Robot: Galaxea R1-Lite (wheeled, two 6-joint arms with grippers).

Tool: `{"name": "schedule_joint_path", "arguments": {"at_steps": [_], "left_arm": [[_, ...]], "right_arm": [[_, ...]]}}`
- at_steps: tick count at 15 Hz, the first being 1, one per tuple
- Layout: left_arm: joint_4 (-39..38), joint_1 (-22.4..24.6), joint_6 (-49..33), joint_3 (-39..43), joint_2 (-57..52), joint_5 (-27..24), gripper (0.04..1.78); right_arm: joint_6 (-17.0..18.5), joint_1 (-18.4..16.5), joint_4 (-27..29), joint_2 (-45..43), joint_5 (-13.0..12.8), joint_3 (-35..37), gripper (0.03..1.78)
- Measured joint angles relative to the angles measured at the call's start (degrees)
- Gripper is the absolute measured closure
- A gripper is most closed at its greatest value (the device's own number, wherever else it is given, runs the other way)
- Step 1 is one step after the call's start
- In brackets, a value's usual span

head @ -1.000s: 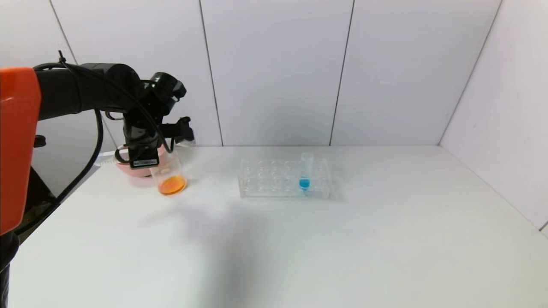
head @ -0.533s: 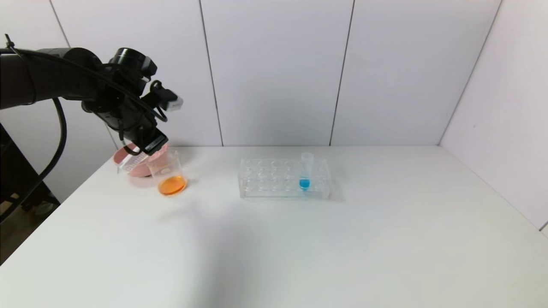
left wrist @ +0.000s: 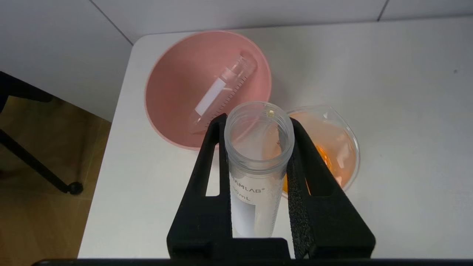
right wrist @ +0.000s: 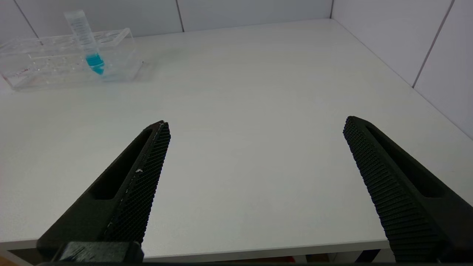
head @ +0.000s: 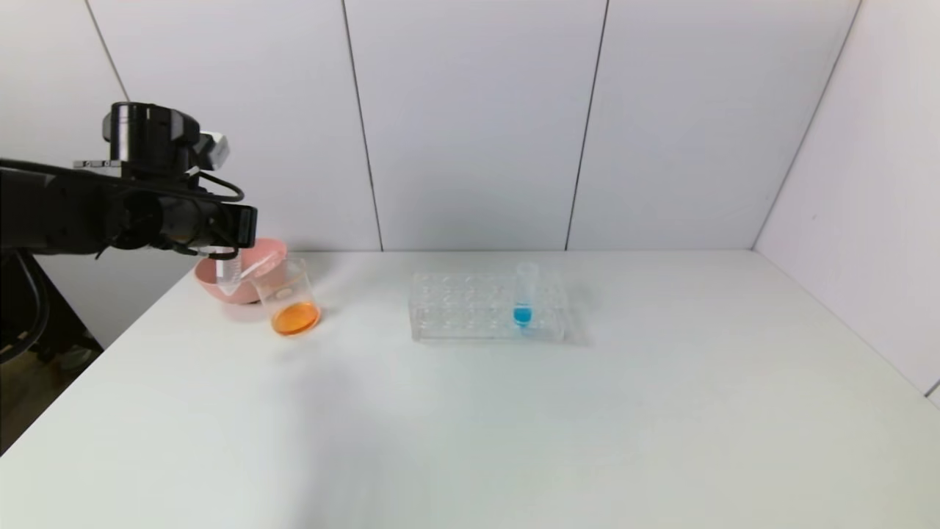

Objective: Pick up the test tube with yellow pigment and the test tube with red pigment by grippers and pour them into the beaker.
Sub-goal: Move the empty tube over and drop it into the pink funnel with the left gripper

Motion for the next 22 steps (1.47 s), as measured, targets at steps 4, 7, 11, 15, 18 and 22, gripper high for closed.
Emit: {"name": "schedule_joint_path", "arguments": {"at_steps": [4, 7, 11, 15, 18, 22], "left_arm": [[-25.6, 4.2, -4.4, 12.2, -1.5, 0.4, 1.38], [-33.9, 5.2, -5.6, 13.4, 1.9, 2.8, 1.38], [-42.5, 5.7, -5.3, 8.7, 11.3, 5.0, 1.38], [-42.5, 6.1, -5.3, -0.2, 19.7, 5.4, 1.38], [-42.3, 6.2, -4.9, -3.1, 23.2, 5.5, 1.38], [-43.2, 6.5, -5.0, -3.8, 24.8, 5.7, 1.29]], "right_arm": [[0.0, 0.0, 0.0, 0.0, 0.0, 0.0, 0.10], [0.0, 0.0, 0.0, 0.0, 0.0, 0.0, 0.10], [0.0, 0.0, 0.0, 0.0, 0.0, 0.0, 0.10], [0.0, 0.0, 0.0, 0.0, 0.0, 0.0, 0.10], [0.0, 0.0, 0.0, 0.0, 0.0, 0.0, 0.10], [0.0, 0.0, 0.0, 0.0, 0.0, 0.0, 0.10]]}}
